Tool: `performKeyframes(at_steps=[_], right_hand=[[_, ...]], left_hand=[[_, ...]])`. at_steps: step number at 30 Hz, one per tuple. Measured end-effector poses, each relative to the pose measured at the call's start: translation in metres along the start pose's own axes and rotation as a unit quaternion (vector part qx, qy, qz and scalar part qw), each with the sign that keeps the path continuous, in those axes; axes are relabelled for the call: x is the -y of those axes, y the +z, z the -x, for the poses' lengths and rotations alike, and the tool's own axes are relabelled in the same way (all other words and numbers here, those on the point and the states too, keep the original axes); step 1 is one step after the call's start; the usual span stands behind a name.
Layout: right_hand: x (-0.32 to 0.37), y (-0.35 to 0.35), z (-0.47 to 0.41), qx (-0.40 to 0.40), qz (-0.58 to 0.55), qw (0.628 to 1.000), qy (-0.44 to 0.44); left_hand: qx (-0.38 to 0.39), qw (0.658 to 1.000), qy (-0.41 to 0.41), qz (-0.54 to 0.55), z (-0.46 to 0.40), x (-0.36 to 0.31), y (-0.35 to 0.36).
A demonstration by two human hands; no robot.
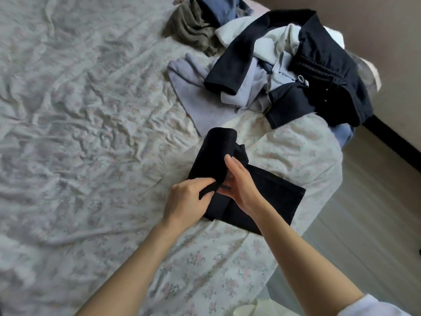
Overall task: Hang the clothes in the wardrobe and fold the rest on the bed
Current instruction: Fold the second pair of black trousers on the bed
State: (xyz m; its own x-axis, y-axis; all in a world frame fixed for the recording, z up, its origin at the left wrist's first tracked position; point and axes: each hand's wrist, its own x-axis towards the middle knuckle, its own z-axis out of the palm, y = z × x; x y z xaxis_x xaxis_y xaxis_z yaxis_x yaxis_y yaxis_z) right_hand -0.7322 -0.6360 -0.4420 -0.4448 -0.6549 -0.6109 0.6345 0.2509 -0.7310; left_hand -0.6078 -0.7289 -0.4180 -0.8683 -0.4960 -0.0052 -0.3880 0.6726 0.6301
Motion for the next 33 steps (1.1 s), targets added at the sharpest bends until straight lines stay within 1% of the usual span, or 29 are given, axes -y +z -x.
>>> performKeyframes(at_steps=[1, 3, 5, 7, 8, 9, 11, 12, 13, 15, 16, 18, 20, 22, 27, 29, 30, 31, 32, 33], right_hand=[[0.002, -0.005, 0.008, -0.010, -0.002, 1.000, -0.011], [0.003, -0.017, 0.023, -0.066, 0.011, 0.997, -0.033], [-0.003, -0.036, 0.038, -0.145, 0.039, 0.987, -0.062], [-0.013, -0.052, 0.051, -0.198, 0.047, 0.976, -0.082], [-0.019, -0.064, 0.059, -0.223, 0.040, 0.970, -0.086], [-0.026, -0.074, 0.065, -0.243, 0.026, 0.966, -0.085], [-0.042, -0.095, 0.074, -0.284, -0.017, 0.956, -0.075], [-0.051, -0.106, 0.078, -0.307, -0.038, 0.949, -0.066], [-0.058, -0.117, 0.081, -0.331, -0.052, 0.941, -0.056], [-0.072, -0.140, 0.083, -0.375, -0.063, 0.924, -0.036], [-0.078, -0.150, 0.082, -0.388, -0.061, 0.919, -0.029], [-0.087, -0.167, 0.075, -0.402, -0.050, 0.914, -0.014], [-0.094, -0.182, 0.060, -0.409, -0.042, 0.912, 0.001], [-0.098, -0.192, 0.046, -0.407, -0.025, 0.913, 0.014], [-0.102, -0.212, 0.016, -0.394, 0.022, 0.917, 0.054], [-0.105, -0.217, 0.010, -0.386, 0.069, 0.917, 0.076], [-0.106, -0.216, 0.009, -0.387, 0.117, 0.912, 0.074], [-0.105, -0.214, 0.010, -0.395, 0.185, 0.898, 0.063], [-0.102, -0.212, 0.011, -0.406, 0.270, 0.872, 0.039], [-0.099, -0.210, 0.013, -0.409, 0.357, 0.840, 0.005]], left_hand=[[0.007, 1.000, 0.025, 0.005, 0.006, -0.012, 0.003], [0.021, 0.998, 0.061, 0.010, 0.018, -0.033, 0.010], [0.058, 0.996, 0.063, 0.031, 0.029, -0.051, 0.024], [0.093, 0.992, 0.065, 0.056, 0.035, -0.060, 0.038], [0.098, 0.990, 0.076, 0.064, 0.037, -0.067, 0.046], [0.089, 0.990, 0.087, 0.066, 0.038, -0.071, 0.052], [0.036, 0.993, 0.092, 0.061, 0.035, -0.073, 0.064], [0.018, 0.996, 0.074, 0.053, 0.032, -0.070, 0.069], [0.026, 0.998, 0.041, 0.042, 0.029, -0.066, 0.074], [0.102, 0.994, -0.040, 0.010, 0.022, -0.053, 0.087], [0.148, 0.986, -0.075, -0.015, 0.020, -0.044, 0.094], [0.229, 0.964, -0.128, -0.052, 0.014, -0.029, 0.111], [0.278, 0.944, -0.166, -0.059, 0.007, -0.019, 0.130], [0.284, 0.937, -0.191, -0.070, 0.000, -0.012, 0.145], [0.237, 0.936, -0.225, -0.127, -0.016, -0.003, 0.168], [0.223, 0.935, -0.228, -0.152, -0.022, -0.002, 0.176], [0.217, 0.936, -0.230, -0.155, -0.025, -0.002, 0.177], [0.215, 0.937, -0.233, -0.145, -0.027, -0.001, 0.177], [0.213, 0.939, -0.241, -0.121, -0.029, 0.002, 0.176], [0.207, 0.941, -0.256, -0.075, -0.030, 0.006, 0.173]])
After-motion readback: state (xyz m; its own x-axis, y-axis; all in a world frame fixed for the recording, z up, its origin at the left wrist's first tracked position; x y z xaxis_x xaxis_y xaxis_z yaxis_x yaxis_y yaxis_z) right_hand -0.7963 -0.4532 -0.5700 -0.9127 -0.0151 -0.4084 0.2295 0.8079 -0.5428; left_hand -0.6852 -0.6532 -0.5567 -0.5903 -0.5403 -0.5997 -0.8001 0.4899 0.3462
